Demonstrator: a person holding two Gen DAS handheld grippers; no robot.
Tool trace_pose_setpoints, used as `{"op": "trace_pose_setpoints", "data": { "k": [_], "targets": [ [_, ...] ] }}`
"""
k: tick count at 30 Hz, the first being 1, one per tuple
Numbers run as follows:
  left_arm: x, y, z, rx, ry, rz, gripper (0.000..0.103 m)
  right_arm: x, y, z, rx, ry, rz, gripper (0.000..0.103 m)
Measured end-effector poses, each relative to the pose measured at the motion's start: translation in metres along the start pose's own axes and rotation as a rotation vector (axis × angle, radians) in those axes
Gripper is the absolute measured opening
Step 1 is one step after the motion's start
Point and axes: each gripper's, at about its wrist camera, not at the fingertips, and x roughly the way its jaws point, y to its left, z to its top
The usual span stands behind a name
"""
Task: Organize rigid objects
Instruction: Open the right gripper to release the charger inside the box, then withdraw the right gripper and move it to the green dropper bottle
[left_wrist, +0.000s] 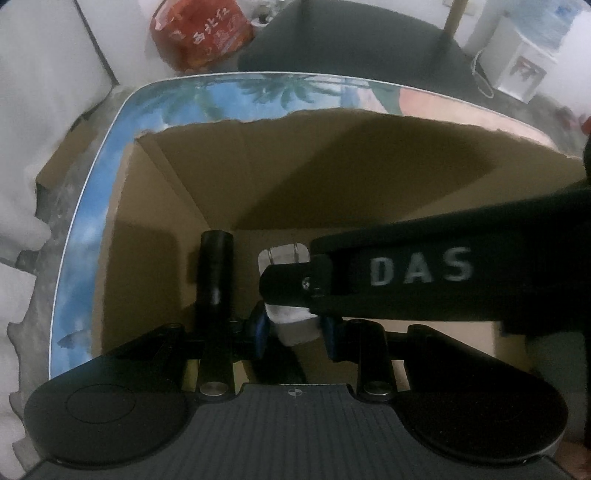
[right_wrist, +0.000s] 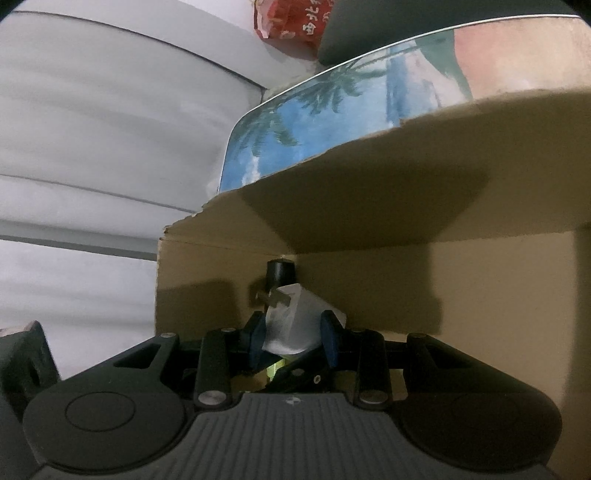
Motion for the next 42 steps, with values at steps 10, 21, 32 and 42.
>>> {"op": "trace_pose_setpoints", "data": {
  "k": [10, 21, 32, 42],
  "targets": [
    [-0.035, -0.006, -0.010, 0.024, -0.083, 0.013, 0.054, -0.019, 0.009, -0.008, -0.030, -0.060, -0.006, 0.037],
    [-0.112, -0.016, -0.055, 0.058, -0.280, 0.025, 0.068, -0.099, 0.035, -0.057, -0.089, -0.225, 0.070, 0.038],
    [-0.156, -0.002, -0.117, 0.053, -0.382, 0.017, 0.079, -0.143, 0.056, -0.133, -0.135, -0.314, 0.154, 0.038],
    [-0.169, 0.044, -0.204, -0.023, -0.422, -0.039, 0.083, -0.150, 0.060, -0.221, -0.149, -0.369, 0.199, 0.042]
  ]
}}
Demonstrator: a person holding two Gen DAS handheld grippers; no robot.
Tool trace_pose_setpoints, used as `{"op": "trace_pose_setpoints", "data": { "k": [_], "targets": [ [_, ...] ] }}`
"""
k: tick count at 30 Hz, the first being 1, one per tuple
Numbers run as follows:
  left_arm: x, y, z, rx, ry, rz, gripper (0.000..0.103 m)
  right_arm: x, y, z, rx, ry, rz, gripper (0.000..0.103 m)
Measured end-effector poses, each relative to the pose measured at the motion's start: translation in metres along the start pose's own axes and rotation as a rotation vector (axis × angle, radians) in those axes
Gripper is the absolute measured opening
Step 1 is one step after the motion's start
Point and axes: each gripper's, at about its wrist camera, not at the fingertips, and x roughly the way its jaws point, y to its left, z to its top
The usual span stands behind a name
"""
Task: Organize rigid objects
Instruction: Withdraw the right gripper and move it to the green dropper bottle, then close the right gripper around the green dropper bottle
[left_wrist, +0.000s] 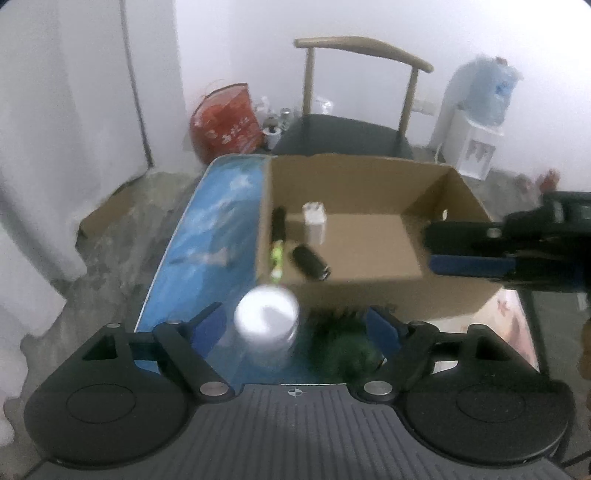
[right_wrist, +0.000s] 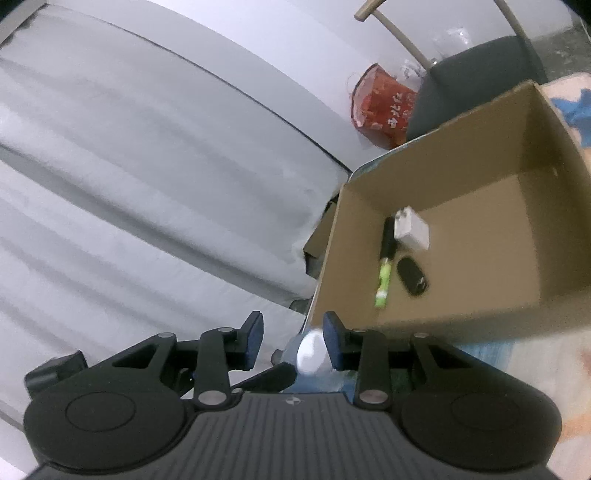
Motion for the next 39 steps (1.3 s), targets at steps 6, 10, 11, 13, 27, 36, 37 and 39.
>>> {"op": "trace_pose_setpoints", "data": {
  "k": [6, 10, 11, 13, 27, 36, 37, 39],
  "targets": [
    [0.001, 0.040, -0.048, -0.092, 0.048, 0.002, 0.083, 0.002, 0.017, -0.056, -0.047, 0.009, 0.000, 0.046],
    [0.005, 0.058, -0.067, -0.111, 0.047, 0.029, 0.083, 0.028, 0.030, -0.079, -0.111, 0.060, -0.024, 0.046],
    [0.006, 0.061, -0.069, -0.109, 0.038, 0.034, 0.083, 0.035, 0.034, -0.084, -0.130, 0.073, -0.034, 0.046],
    [0.011, 0.066, -0.076, -0.108, 0.038, 0.048, 0.083, 0.050, 0.041, -0.093, -0.169, 0.105, -0.048, 0.046],
    [0.056, 0.103, -0.095, -0.086, 0.037, 0.110, 0.072, 0.139, 0.077, -0.112, -0.324, 0.252, -0.093, 0.046],
    [0.073, 0.112, -0.103, -0.099, 0.044, 0.083, 0.060, 0.168, 0.097, -0.118, -0.448, 0.284, -0.122, 0.040],
    [0.074, 0.112, -0.103, -0.101, 0.041, 0.080, 0.060, 0.170, 0.098, -0.119, -0.458, 0.285, -0.125, 0.040],
    [0.076, 0.113, -0.104, -0.105, 0.041, 0.073, 0.058, 0.174, 0.099, -0.119, -0.472, 0.290, -0.128, 0.040]
  ]
}}
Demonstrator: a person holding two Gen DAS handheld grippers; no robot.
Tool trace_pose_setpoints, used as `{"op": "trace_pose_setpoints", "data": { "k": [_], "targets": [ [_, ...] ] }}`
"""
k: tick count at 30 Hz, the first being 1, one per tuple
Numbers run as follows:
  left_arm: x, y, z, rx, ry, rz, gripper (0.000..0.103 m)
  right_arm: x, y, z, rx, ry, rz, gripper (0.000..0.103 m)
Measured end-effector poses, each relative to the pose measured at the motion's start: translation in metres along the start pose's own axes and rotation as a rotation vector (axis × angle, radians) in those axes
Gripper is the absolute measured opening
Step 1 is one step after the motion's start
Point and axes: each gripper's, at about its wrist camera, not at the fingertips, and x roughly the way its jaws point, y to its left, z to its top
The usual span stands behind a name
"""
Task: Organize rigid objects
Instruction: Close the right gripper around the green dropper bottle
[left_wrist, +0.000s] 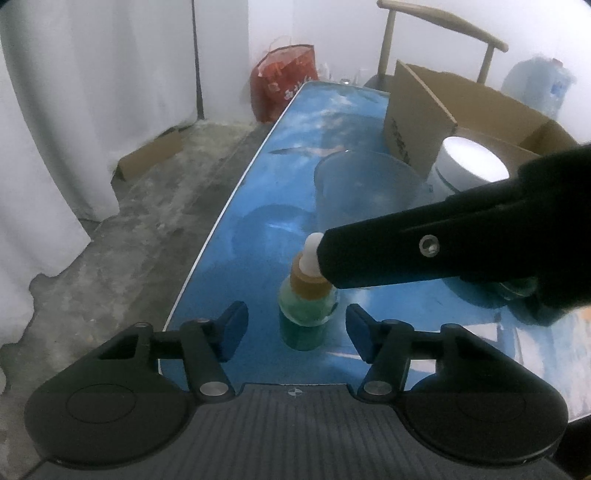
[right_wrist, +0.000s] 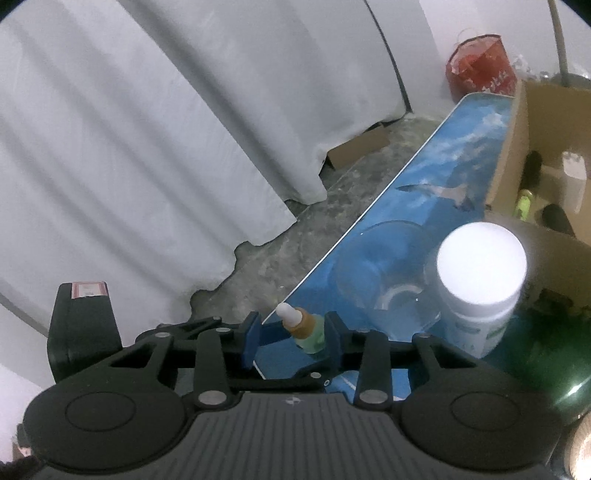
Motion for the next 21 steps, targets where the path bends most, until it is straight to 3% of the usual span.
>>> {"op": "trace_pose_setpoints", "data": {
  "k": [5, 15, 21],
  "targets": [
    [0.007, 0.000, -0.001, -0.010, 0.009, -0.012, 0.053, 0.007, 0.002, 0.005, -0.017, 0.012, -0.004, 0.036],
    [0.007, -0.002, 0.000, -0.017, 0.003, -0.037, 0.034, 0.020, 0.000, 0.009, -0.025, 0.033, 0.000, 0.029],
    [0.005, -0.004, 0.000, -0.010, -0.005, -0.034, 0.033, 0.021, -0.002, 0.011, -0.024, 0.031, 0.013, 0.023]
  ]
}}
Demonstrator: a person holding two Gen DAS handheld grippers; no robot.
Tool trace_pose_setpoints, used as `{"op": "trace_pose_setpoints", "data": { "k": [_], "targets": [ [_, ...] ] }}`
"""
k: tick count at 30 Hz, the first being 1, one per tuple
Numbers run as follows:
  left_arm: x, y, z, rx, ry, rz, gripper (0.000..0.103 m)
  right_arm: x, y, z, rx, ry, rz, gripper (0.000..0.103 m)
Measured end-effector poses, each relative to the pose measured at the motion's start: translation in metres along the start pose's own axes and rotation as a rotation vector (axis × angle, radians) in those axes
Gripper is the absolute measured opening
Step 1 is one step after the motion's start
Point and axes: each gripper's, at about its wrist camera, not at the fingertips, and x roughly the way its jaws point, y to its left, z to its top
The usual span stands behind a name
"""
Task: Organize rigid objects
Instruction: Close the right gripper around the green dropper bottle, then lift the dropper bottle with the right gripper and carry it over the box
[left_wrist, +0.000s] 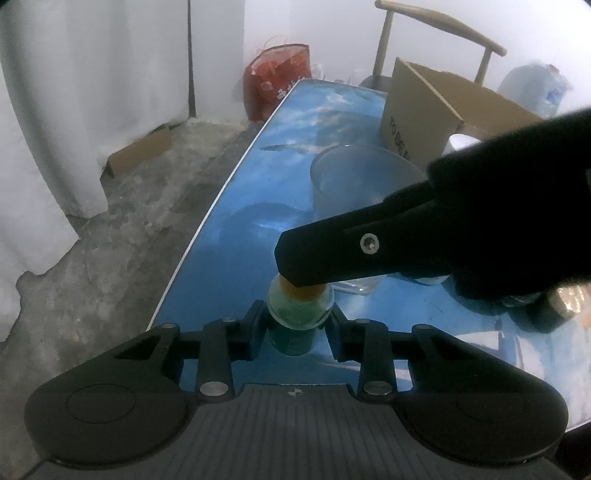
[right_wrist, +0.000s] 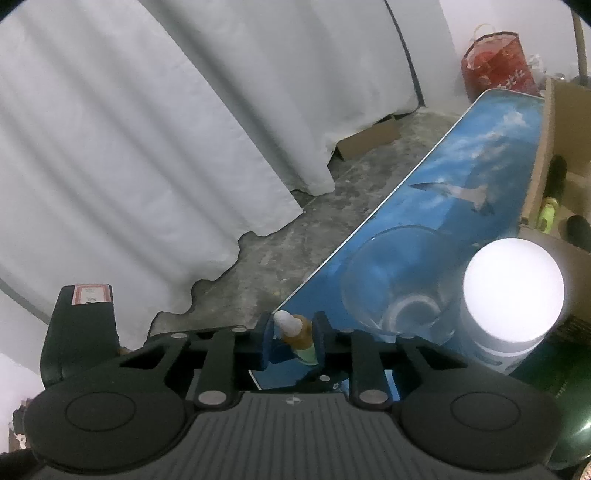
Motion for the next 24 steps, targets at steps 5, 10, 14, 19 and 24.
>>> {"op": "trace_pose_setpoints", "data": {
  "k": [5, 10, 14, 19, 24],
  "targets": [
    [-0.003, -0.002, 0.001, 0.007, 0.000, 0.002, 0.032, -0.001, -0.002, 0.000, 0.007, -0.003, 0.008, 0.022],
    [-0.007, -0.004, 0.001, 0.012, 0.003, -0.009, 0.031, -0.004, -0.003, 0.000, 0.016, -0.002, 0.020, 0.022],
    [-0.014, -0.010, 0.001, 0.025, -0.003, -0.002, 0.031, -0.010, -0.002, -0.002, 0.022, -0.014, 0.026, 0.022],
    [-0.033, -0.023, 0.005, 0.063, -0.021, 0.025, 0.031, -0.025, 0.003, -0.005, 0.027, -0.041, 0.047, 0.022],
    [-0.059, -0.039, 0.019, 0.102, -0.055, 0.044, 0.031, -0.054, 0.012, -0.004, 0.015, -0.105, 0.065, 0.022]
  ]
}}
